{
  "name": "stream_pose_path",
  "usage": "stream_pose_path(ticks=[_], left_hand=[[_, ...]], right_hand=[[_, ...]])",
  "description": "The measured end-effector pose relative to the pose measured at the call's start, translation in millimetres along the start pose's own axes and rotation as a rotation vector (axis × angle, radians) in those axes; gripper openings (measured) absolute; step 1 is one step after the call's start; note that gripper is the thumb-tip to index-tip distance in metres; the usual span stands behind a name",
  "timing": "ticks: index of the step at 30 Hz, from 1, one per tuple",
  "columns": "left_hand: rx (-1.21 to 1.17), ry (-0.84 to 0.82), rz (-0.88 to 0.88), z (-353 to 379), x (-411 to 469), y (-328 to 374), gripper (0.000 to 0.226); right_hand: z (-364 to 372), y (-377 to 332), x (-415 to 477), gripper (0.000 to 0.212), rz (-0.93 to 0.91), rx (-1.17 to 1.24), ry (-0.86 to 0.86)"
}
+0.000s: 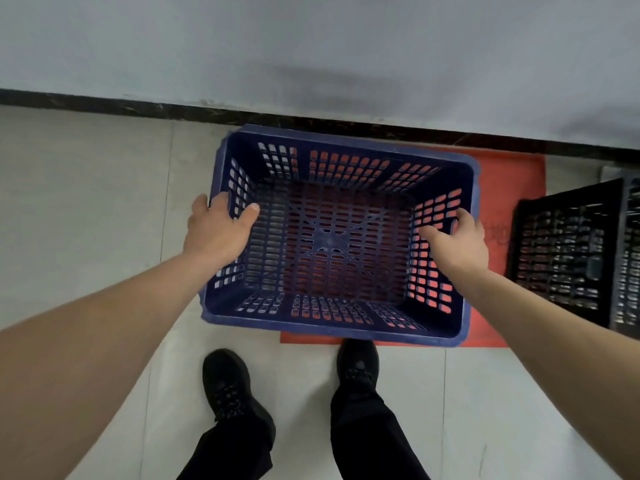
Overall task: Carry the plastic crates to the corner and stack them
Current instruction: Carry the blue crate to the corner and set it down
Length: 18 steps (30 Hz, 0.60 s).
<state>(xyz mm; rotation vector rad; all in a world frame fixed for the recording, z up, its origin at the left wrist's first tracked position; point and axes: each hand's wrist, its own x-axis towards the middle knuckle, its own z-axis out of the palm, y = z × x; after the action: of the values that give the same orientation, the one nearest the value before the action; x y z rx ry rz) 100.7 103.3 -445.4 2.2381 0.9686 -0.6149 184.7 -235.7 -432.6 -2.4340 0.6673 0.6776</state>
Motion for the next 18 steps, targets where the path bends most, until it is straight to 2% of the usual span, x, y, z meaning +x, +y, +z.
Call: stream_pose_path(ticks=[3,8,11,14,18], left_hand=[[-0.055,-0.02,-0.018,10,6,-6,0.079],[-0.111,0.015,-0.072,18,14,-12,0.083],[-0.197,0.054,-0.134,14,16,-13,0.075],[-0.271,0.106,-0.187,-1,9,-26,0.069],[-0.364,0.149,-0.247,-45,-20,-54,0.075]], right_hand=[[6,3,7,0.088,0.049,-0.003,0.035],[10,9,22,0.096,0.128,0.052,0.066],[12,5,21,0.093,0.161,0.092,0.127],[13,-9,8,0.09,0.109,0.089,0.186],[15,-45,-21,0.084,0.001,0.068,0.172]])
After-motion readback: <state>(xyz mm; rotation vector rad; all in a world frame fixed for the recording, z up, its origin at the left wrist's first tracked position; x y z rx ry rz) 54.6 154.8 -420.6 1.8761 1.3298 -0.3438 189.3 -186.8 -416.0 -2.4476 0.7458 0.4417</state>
